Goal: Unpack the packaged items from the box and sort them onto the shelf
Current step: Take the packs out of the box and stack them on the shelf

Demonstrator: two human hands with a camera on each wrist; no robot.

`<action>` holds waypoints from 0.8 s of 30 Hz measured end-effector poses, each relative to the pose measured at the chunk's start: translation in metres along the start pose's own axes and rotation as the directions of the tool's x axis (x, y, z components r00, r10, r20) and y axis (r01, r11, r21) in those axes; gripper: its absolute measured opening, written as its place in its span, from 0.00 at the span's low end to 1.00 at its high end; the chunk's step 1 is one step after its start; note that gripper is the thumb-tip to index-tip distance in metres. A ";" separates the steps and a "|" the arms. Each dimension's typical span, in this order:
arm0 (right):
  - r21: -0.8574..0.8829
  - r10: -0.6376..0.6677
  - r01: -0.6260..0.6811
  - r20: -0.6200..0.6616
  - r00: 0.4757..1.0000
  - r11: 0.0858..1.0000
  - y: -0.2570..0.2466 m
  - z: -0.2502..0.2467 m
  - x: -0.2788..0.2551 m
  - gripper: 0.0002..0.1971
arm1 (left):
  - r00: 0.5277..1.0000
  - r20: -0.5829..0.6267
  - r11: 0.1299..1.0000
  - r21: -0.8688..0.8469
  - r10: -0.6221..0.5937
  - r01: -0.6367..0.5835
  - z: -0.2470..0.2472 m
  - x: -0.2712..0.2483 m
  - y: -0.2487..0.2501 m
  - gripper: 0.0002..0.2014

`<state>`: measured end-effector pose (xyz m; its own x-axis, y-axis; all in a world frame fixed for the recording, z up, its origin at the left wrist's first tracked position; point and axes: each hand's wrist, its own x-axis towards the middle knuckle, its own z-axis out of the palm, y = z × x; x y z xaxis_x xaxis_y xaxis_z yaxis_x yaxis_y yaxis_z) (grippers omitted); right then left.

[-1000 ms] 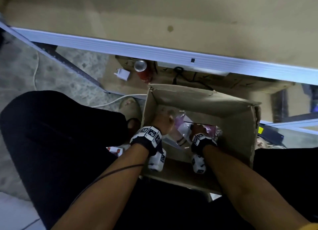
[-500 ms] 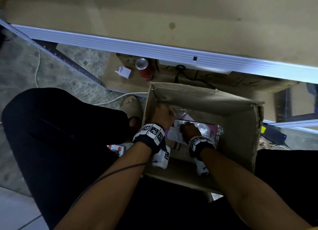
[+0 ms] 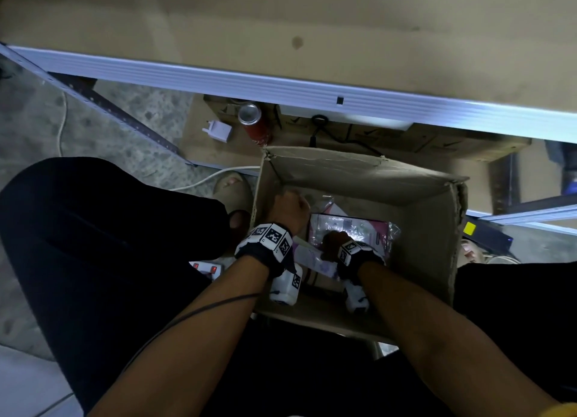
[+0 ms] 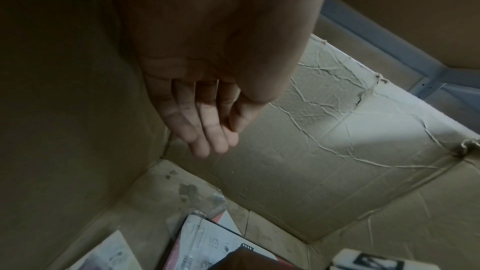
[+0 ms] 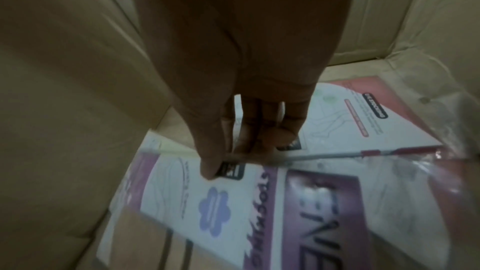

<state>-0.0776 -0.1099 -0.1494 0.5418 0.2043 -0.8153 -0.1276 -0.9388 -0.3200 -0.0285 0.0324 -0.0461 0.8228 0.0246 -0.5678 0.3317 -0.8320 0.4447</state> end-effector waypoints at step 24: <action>0.157 0.077 -0.059 -0.113 0.991 0.986 0.069 -0.009 -0.042 0.10 | 0.939 0.253 0.905 0.295 0.234 -0.305 0.089 0.094 -0.008 0.17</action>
<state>-0.1013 -0.1858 -0.1326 0.6210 0.0984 -0.7776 -0.2885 -0.8938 -0.3434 0.0049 -0.0076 -0.1648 0.7331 -0.3119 -0.6044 -0.0870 -0.9244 0.3714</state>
